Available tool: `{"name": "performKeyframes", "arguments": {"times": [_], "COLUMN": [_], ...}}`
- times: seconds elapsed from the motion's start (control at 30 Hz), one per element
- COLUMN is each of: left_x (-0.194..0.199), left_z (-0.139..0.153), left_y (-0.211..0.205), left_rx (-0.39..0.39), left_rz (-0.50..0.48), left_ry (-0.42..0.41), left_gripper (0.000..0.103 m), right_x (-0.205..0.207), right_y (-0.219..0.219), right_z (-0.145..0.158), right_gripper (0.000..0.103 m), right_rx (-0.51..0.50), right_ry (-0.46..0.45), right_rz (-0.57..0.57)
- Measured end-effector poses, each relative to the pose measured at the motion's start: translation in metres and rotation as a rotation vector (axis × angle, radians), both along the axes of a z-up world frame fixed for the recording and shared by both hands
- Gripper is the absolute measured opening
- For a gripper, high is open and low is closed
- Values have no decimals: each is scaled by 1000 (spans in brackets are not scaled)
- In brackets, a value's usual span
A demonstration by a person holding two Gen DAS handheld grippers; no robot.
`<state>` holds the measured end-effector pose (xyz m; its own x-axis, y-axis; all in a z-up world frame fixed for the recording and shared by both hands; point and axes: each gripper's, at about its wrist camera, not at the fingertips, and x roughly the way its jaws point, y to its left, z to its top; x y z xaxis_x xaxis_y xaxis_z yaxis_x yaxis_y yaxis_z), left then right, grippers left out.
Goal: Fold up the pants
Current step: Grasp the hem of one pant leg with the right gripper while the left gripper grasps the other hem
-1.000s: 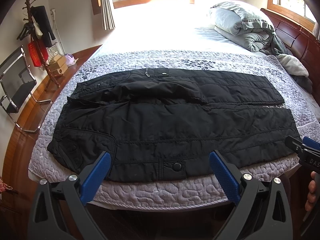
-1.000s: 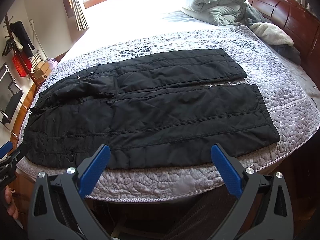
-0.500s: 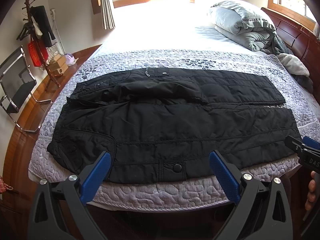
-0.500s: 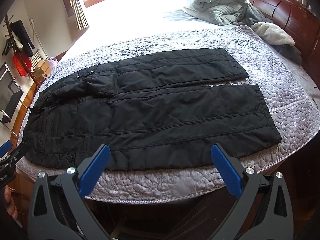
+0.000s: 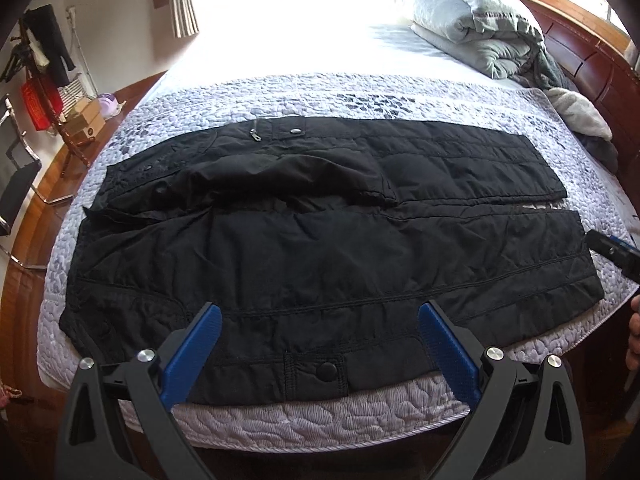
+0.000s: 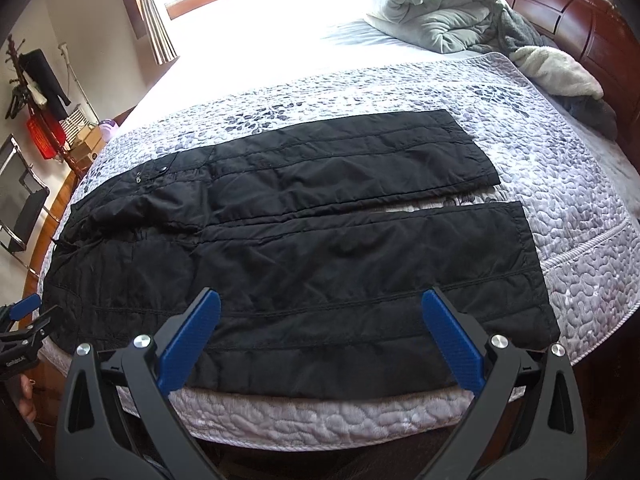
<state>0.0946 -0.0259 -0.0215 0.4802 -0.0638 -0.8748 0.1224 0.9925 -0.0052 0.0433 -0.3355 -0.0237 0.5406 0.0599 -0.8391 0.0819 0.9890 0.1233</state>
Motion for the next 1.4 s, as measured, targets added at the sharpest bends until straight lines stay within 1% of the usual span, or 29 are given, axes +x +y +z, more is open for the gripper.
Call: {"name": "performKeyframes", "arguments": {"times": [0.13,0.17,0.27,0.33,0.43,0.5,0.57,0.63,0.8,0.9,0.93,0.97,1.0,1.03,1.1,1.17,1.23,1.27,1.33,1.4], "left_x": [55,71,120,152,196,220,238,254,288,302,306,309,311,313,316,320,323,325,328,332], "left_z": [-1,-1,-6,-12,-25,-37,-48,-57,-80,-88,-90,-91,-92,-92,-92,-93,-94,-95,-96,-99], "left_y": [-22,-30,-62,-84,-116,-139,-159,-173,-188,-194,-195,-197,-198,-199,-200,-200,-200,-201,-204,-210], "left_rx": [-25,-35,-51,-77,-106,-124,-110,-107,-122,-106,-98,-93,-89,-84,-85,-86,-91,-95,-104,-102], "left_rz": [-46,-65,-136,-175,-217,-267,-293,-293,-258,-263,-270,-279,-292,-303,-327,-343,-351,-357,-377,-409], "left_ry": [23,29,64,98,141,171,182,174,209,210,210,210,212,210,202,201,202,202,196,192], "left_gripper": [99,99,99,99,99,99,99,99,99,99,99,99,99,99,99,99,99,99,99,99], "right_x": [51,66,114,145,186,210,230,246,275,285,287,289,291,292,292,290,286,283,276,268], "right_y": [-55,-70,-118,-146,-180,-197,-211,-218,-220,-217,-214,-212,-210,-209,-209,-207,-210,-211,-212,-206], "right_z": [-4,-7,-22,-35,-52,-64,-78,-90,-114,-124,-127,-129,-132,-135,-135,-133,-128,-125,-115,-103], "right_gripper": [100,100,100,100,100,100,100,100,100,99,96,77,63,58,55,39,27,20,14,13], "right_rx": [-94,-87,-22,-26,-41,-22,18,53,68,76,63,43,35,47,44,23,2,17,46,25], "right_ry": [10,24,79,115,142,160,171,180,195,202,203,205,214,225,217,204,176,157,114,61], "right_rz": [-9,-8,-24,-43,-59,-53,-57,-57,-20,8,21,34,54,58,53,63,68,82,116,158]}}
